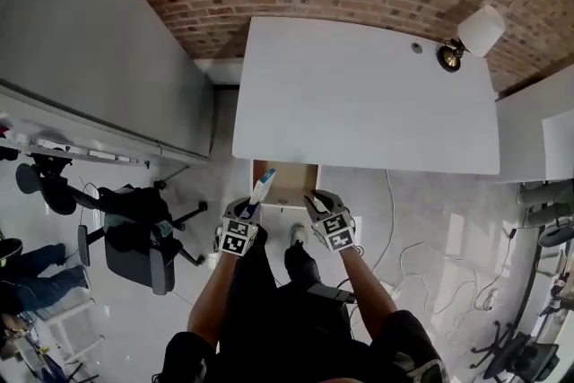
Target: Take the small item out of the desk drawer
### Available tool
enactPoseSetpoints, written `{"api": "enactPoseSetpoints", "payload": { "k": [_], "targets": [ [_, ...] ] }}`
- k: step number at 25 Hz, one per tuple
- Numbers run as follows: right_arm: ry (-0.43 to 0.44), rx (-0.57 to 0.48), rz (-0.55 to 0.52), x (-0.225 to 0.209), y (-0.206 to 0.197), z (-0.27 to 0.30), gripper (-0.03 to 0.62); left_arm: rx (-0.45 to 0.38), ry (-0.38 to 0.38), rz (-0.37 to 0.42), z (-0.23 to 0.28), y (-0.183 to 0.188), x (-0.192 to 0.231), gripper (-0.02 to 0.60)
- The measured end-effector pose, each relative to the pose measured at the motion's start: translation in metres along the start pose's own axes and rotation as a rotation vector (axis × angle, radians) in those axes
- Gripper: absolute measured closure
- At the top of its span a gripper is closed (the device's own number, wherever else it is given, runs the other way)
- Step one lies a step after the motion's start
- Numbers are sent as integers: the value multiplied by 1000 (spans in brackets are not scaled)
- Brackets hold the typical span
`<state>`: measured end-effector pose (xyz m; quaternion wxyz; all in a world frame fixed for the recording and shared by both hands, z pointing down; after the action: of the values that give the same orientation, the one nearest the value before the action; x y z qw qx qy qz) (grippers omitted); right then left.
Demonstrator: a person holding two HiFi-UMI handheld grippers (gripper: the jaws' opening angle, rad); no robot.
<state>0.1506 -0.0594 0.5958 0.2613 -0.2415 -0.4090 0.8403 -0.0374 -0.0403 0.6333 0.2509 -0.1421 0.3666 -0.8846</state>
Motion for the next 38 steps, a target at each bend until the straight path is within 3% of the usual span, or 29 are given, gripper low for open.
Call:
{"api": "enactPoseSetpoints", "payload": {
  "k": [4,11,18,26,38],
  "targets": [
    [-78,-163,70,4,51,-32,499,-260,18,-156,-61,69,2,489],
    [-216,-353,76,23,130,-86,534,-495,42,-131,-148,142,-8,489],
    [-233,-520,18,86,199,-134,534,-703,-37,-175,-228,192,-17,489],
    [-240,-558,8,148,200,-149,537,-742,-93,-188,-268,185,-26,489],
    [-264,-572,7,162,202,-147,557,-706,-143,-190,-265,166,-31,489]
  ]
}}
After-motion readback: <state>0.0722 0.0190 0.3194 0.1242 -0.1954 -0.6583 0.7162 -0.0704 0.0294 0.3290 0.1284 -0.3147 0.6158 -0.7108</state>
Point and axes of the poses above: the fingertips, and each gripper's own axes: z forward along the fingers, x to its left, y out of its top, the point moved 3 cm from there along -z, backward along the fingers, and after that the axes turned 4 degrees about -x, right-handed, at the moved point
